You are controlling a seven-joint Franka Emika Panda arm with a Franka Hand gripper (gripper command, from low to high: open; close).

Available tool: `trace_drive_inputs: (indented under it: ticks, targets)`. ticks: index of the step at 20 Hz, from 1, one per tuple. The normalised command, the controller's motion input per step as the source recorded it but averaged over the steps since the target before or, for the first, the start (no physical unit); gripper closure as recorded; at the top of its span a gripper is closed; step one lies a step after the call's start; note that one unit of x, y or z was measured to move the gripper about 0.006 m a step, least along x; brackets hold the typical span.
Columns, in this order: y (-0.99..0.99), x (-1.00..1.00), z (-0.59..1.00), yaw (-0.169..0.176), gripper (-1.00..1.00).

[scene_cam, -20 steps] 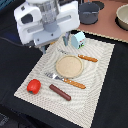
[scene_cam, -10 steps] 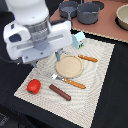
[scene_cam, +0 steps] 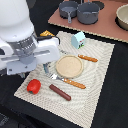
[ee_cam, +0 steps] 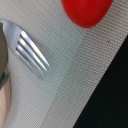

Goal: Interact with the objects in diverse but meaningful ways.

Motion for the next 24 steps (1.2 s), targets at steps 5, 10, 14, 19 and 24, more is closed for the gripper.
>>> trace_drive_inputs:
  ticks: [5,10,14,19,24]
  targets:
    - [-0.5,0.32,0.0,-0.101,-1.0]
    - [-0.53,0.15,-0.05,-0.054,-1.0]
    - [-0.26,0.19,-0.07,-0.035,-1.0]
    - [-0.02,0.34,-0.03,-0.031,-1.0]
    - [0.0,0.31,-0.08,-0.025,-1.0]
